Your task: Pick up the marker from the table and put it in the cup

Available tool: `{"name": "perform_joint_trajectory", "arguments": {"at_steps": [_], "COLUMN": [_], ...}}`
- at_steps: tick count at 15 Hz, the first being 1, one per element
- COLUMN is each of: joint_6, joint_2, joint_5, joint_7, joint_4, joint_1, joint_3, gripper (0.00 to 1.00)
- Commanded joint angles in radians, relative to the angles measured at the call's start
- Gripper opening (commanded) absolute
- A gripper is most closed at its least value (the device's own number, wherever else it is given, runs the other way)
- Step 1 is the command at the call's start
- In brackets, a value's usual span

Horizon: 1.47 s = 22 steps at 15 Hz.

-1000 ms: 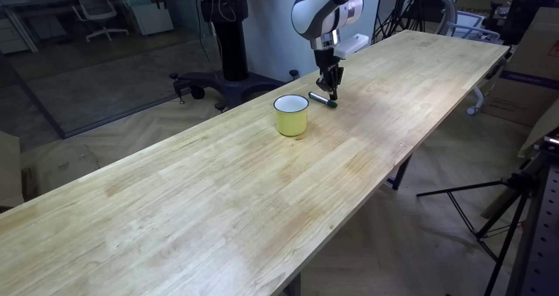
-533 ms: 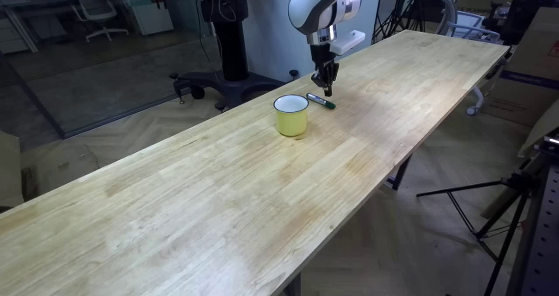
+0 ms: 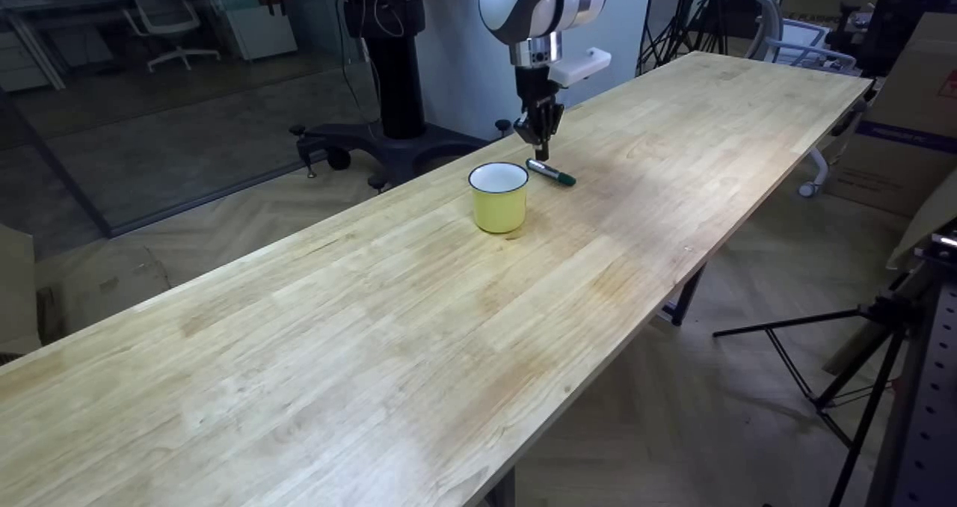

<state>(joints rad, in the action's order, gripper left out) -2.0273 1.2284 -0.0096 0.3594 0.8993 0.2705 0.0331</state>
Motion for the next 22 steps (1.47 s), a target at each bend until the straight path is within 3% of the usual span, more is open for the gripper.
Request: {"name": "perform_joint_trajectory", "arguments": {"at_steps": [1, 10, 12, 14, 15, 16, 17, 22], "joint_6": [0.008, 0.031, 0.054, 0.07, 0.074, 0.075, 0.075, 0.089], "joint_2": [-0.037, -0.024, -0.008, 0.008, 0.014, 0.019, 0.022, 0.032], "joint_5": [0.021, 0.048, 0.051, 0.053, 0.053, 0.052, 0.047, 0.039], "joint_7": [-0.006, -0.009, -0.003, -0.002, -0.004, -0.005, -0.013, -0.025], "joint_4": [0.018, 0.014, 0.001, -0.01, -0.014, -0.016, -0.018, -0.027], "joint_1": [0.005, 0.033, 0.044, 0.053, 0.056, 0.056, 0.053, 0.042], "joint_3": [-0.012, -0.009, -0.009, -0.009, -0.008, -0.007, -0.002, 0.007], "gripper": [0.32, 0.93, 1.0, 1.0, 0.92, 0.75, 0.73, 0.37]}}
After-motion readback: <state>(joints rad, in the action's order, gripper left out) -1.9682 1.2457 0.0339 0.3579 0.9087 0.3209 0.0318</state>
